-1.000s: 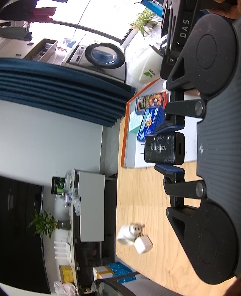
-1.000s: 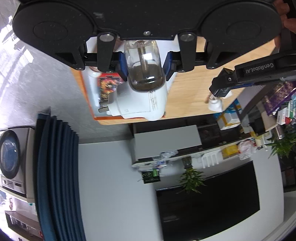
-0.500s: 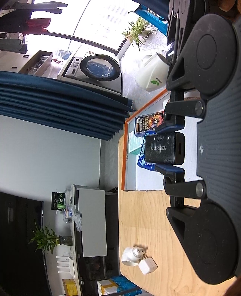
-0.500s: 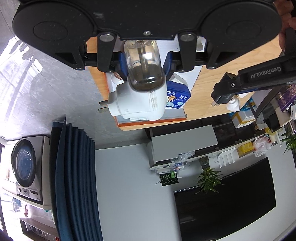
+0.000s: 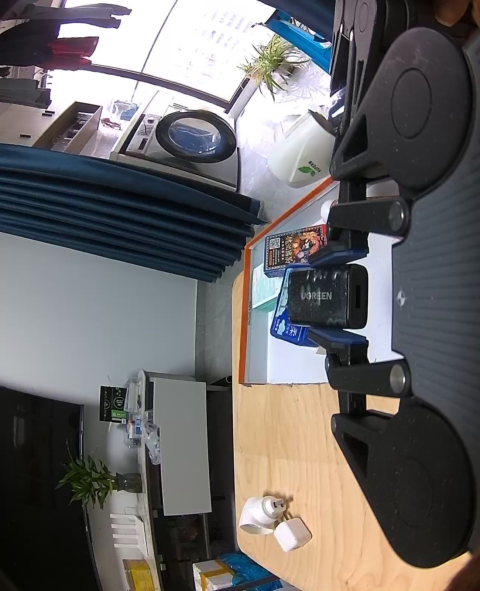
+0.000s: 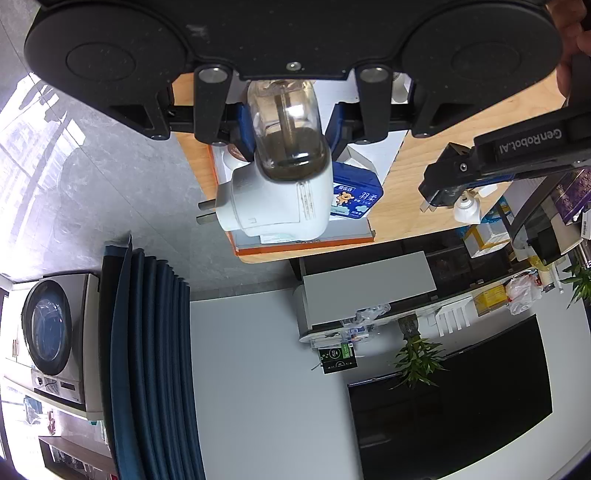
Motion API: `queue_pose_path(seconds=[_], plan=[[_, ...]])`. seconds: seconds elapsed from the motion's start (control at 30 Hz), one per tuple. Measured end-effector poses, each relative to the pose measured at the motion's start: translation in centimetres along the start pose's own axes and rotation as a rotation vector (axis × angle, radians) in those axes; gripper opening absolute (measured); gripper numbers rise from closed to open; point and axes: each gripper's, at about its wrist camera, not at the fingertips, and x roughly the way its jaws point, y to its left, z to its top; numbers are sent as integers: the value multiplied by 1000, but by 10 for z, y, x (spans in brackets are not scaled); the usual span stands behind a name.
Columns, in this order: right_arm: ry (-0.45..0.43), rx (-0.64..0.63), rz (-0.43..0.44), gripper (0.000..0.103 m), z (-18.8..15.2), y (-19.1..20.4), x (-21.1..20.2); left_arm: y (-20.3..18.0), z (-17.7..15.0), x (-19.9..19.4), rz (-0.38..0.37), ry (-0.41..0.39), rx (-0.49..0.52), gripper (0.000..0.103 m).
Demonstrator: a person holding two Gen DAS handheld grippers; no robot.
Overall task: Organize rigid objects
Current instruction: 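Carry the black charger with the left gripper while the right carries the diffuser toward the lid, then hold the black charger with the left gripper while the right holds the diffuser above the lid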
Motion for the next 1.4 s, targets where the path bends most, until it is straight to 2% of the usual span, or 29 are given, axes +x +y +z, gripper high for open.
queue_pose_path(seconds=[1.4], plan=[[8,14,8,49,2,-3,6,-8,0,4,-1,20,5,36]])
